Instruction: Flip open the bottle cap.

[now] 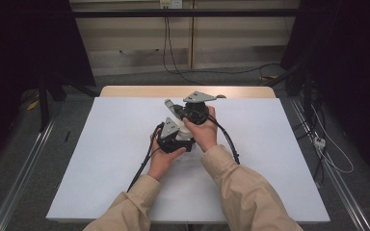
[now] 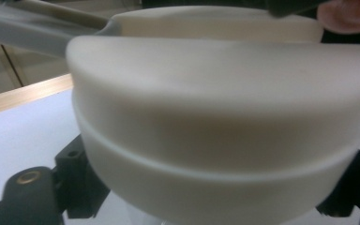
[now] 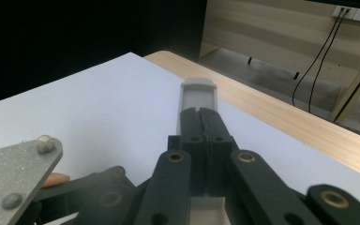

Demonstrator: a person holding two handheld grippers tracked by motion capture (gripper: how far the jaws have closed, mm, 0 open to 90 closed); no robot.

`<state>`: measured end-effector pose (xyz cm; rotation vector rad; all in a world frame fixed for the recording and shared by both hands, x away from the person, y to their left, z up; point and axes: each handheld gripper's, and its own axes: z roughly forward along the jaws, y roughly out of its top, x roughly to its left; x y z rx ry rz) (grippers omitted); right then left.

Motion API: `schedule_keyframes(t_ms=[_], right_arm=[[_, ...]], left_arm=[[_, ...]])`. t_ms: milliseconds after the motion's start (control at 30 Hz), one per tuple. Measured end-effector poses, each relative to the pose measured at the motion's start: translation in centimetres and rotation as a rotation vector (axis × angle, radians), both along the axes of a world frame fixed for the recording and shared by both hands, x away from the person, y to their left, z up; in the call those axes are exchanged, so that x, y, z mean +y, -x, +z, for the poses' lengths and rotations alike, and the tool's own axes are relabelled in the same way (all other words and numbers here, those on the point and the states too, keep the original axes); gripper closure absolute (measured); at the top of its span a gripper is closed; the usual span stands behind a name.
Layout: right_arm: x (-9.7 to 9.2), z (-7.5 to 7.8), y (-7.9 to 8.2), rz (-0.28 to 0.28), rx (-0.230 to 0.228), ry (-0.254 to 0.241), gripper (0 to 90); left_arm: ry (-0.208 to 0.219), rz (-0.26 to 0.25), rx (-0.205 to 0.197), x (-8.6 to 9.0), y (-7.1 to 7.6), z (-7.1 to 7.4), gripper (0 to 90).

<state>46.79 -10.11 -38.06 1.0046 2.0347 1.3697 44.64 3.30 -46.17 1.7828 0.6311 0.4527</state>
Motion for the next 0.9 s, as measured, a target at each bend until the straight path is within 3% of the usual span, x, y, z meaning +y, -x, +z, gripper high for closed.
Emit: schedule_keyframes(t_ms=[533,800,900], right_arm=[[-0.2,0.5,0.5,0.01,-0.012,-0.001,64.4],[-0.9,0.6,0.8,-0.004,0.005,-0.039,43.7],[-1.2,0.6,1.0,-0.008,0.002,-0.029,39.0]], left_arm=[[-0.043,0.002,0.046,0.7,0.2,0.5,6.0],[-0.065,-0.008,0.057,1.1,0.5,0.8,4.9],[-0.075,-0.027,0.063,1.3,0.5,1.0,4.7]])
